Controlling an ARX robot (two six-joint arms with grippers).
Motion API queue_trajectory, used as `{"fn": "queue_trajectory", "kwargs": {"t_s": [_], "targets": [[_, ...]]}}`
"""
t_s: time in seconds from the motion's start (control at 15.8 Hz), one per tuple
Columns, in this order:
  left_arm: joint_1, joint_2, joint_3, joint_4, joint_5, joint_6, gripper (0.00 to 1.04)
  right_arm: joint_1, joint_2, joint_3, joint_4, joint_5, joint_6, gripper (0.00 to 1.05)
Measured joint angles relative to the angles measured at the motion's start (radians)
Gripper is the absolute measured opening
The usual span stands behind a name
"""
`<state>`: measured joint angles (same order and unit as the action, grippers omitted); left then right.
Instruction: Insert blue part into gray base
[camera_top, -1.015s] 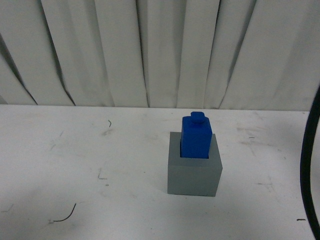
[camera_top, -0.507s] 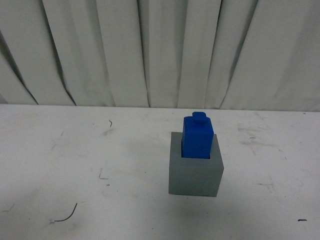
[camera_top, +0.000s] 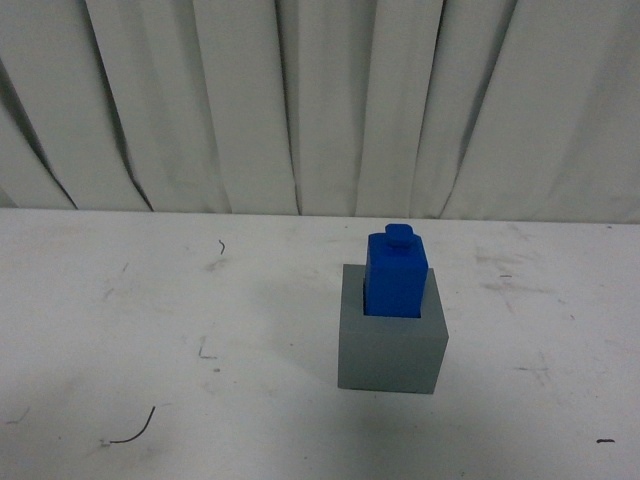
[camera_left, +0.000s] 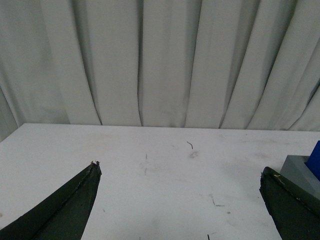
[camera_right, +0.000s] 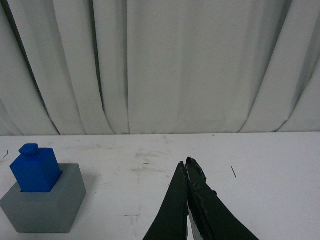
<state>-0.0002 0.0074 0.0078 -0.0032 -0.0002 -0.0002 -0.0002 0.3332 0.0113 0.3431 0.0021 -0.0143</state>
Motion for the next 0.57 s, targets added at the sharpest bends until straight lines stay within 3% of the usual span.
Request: {"fn": "queue_trajectory", "kwargs": {"t_s": [0.51, 0.57], "targets": [[0.0, 0.0, 0.0, 0.0, 0.0, 0.0, 0.98, 0.0, -0.168, 0.0, -0.18, 0.0, 0.0, 0.02], [0.0, 0.0, 0.0, 0.0, 0.0, 0.0, 0.98, 0.0, -0.248, 0.001, -0.312, -0.002, 0.0, 0.02]]}}
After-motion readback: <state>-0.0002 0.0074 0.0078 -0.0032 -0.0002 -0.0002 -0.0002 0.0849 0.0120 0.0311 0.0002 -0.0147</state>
